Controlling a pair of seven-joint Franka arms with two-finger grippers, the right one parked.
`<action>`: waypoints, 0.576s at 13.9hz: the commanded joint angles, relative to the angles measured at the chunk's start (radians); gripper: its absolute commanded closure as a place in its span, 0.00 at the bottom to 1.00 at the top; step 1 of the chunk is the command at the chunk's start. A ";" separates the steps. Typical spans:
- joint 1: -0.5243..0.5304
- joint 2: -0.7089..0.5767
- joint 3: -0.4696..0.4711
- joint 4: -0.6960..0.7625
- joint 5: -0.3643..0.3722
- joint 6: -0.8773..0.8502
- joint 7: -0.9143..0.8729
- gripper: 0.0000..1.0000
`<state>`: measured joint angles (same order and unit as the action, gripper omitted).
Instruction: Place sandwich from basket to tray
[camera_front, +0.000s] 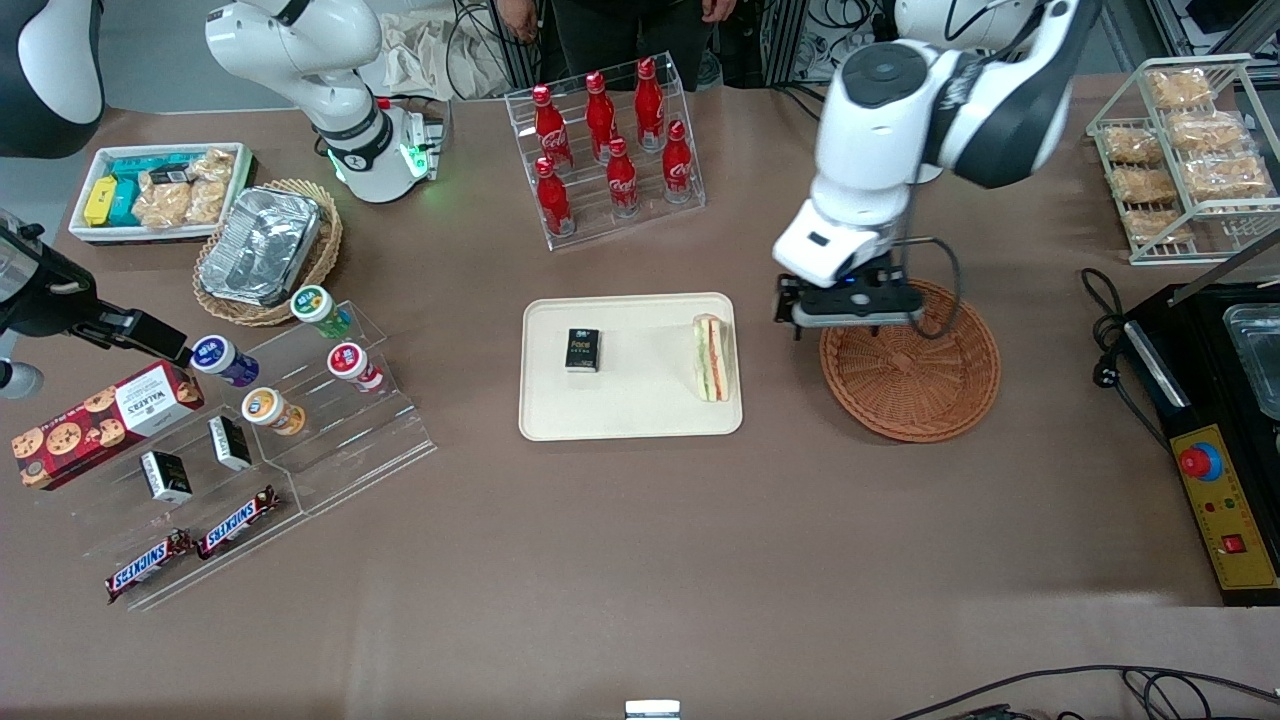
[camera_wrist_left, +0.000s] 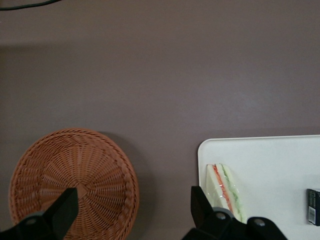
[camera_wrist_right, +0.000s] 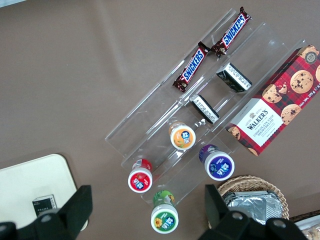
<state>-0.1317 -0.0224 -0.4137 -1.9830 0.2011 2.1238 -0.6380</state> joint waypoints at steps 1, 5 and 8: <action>0.023 -0.074 0.006 0.024 -0.038 -0.117 0.096 0.00; 0.021 -0.200 0.206 0.013 -0.245 -0.237 0.400 0.00; 0.023 -0.240 0.294 0.013 -0.261 -0.277 0.526 0.00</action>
<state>-0.1111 -0.2278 -0.1528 -1.9545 -0.0333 1.8663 -0.1861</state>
